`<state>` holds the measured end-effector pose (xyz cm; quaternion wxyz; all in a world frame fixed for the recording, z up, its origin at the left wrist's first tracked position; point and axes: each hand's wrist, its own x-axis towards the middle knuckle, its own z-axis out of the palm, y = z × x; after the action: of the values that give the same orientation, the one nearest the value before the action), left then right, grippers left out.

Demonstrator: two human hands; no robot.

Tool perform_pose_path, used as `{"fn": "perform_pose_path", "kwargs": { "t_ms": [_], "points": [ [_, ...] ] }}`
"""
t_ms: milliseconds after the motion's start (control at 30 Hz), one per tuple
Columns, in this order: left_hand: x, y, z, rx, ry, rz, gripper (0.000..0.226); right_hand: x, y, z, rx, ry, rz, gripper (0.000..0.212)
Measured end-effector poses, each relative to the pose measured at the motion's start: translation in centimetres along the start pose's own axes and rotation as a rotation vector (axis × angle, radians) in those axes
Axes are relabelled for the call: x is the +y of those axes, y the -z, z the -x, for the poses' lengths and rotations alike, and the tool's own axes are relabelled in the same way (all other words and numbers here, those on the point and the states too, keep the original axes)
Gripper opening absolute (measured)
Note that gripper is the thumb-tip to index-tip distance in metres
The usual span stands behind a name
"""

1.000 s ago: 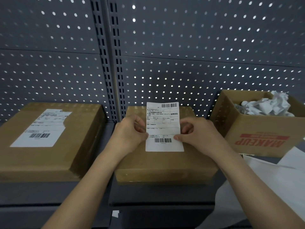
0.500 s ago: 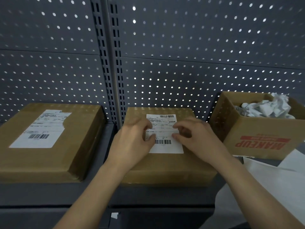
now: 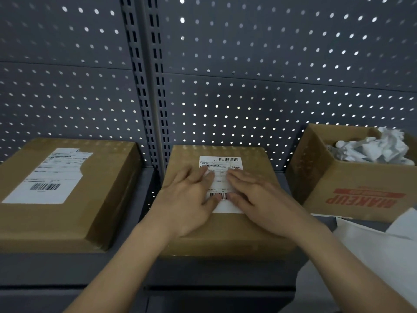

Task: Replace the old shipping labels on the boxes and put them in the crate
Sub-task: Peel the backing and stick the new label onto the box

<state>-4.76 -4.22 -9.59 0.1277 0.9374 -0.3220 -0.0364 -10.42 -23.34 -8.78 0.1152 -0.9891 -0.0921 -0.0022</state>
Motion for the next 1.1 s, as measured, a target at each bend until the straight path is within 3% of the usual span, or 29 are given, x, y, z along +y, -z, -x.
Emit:
{"fn": "perform_pose_path", "kwargs": {
  "t_ms": [133,367,533,700,833,967,1100],
  "points": [
    [-0.4,0.7,-1.8,0.153,-0.027,0.035,0.052,0.5,0.7,-1.6,0.021,-0.025,0.021,0.052],
    [-1.2,-0.6,-3.5,-0.045,0.002,-0.036,0.061,1.5,0.0,-3.9,-0.109,-0.014,0.12,0.055],
    [-1.2,-0.7,-3.6,-0.054,0.014,-0.021,0.061,1.6,-0.4,-4.0,-0.09,-0.024,0.102,0.055],
    [-1.6,-0.2,-4.1,0.047,-0.017,0.004,0.058,1.2,-0.1,-3.8,-0.012,-0.062,0.048,0.055],
    [-1.8,-0.6,-4.3,0.046,-0.008,-0.017,0.059,1.3,0.1,-4.8,-0.004,-0.063,0.136,0.054],
    [-1.9,-1.0,-4.3,-0.013,0.006,-0.038,0.06,1.7,-0.6,-5.1,-0.024,-0.047,0.197,0.076],
    [-1.9,-0.9,-4.5,-0.004,0.01,-0.039,0.06,2.1,-0.8,-5.3,-0.022,-0.049,0.186,0.078]
  ]
}}
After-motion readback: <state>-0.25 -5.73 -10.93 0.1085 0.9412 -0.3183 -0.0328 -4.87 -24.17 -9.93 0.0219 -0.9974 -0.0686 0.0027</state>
